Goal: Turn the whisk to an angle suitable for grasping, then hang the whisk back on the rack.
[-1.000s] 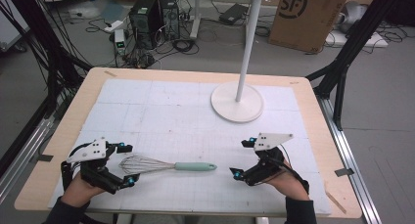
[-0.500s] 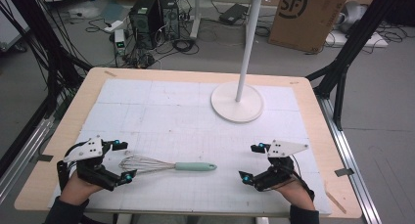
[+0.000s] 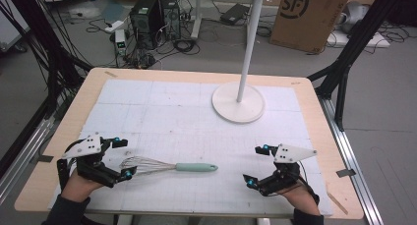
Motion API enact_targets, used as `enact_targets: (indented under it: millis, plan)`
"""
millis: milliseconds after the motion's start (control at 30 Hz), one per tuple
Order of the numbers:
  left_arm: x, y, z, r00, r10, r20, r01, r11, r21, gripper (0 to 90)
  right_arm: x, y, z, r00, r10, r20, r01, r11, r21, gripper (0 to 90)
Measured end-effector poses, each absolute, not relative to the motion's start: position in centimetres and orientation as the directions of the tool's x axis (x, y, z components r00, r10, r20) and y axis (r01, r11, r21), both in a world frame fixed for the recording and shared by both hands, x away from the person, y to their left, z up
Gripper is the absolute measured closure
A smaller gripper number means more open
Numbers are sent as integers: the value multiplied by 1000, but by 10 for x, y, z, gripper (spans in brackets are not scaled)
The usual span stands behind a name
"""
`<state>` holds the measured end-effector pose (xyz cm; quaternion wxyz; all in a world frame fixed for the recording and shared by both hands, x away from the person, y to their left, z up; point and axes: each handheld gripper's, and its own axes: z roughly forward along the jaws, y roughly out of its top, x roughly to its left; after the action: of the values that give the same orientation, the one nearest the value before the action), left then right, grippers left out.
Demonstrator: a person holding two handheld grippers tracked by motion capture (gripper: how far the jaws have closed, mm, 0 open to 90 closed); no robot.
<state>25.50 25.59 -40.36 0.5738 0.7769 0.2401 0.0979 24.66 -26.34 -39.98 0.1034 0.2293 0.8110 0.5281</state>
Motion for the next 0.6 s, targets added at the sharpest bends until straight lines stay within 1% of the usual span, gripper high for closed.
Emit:
enact_targets:
  millis: [133, 400, 600]
  plan:
    - [254, 257, -401, 874, 468, -132, 258, -216, 942, 19, 246, -260, -400, -878, 471, 79, 263, 338, 904, 1]
    - [256, 248, -386, 894, 436, -104, 239, -267, 934, 19, 247, -258, -402, -886, 458, 79, 259, 344, 903, 1]
    - [258, 245, -385, 908, 401, -124, 258, -299, 919, 19, 246, -257, -403, -889, 452, 76, 258, 357, 898, 1]
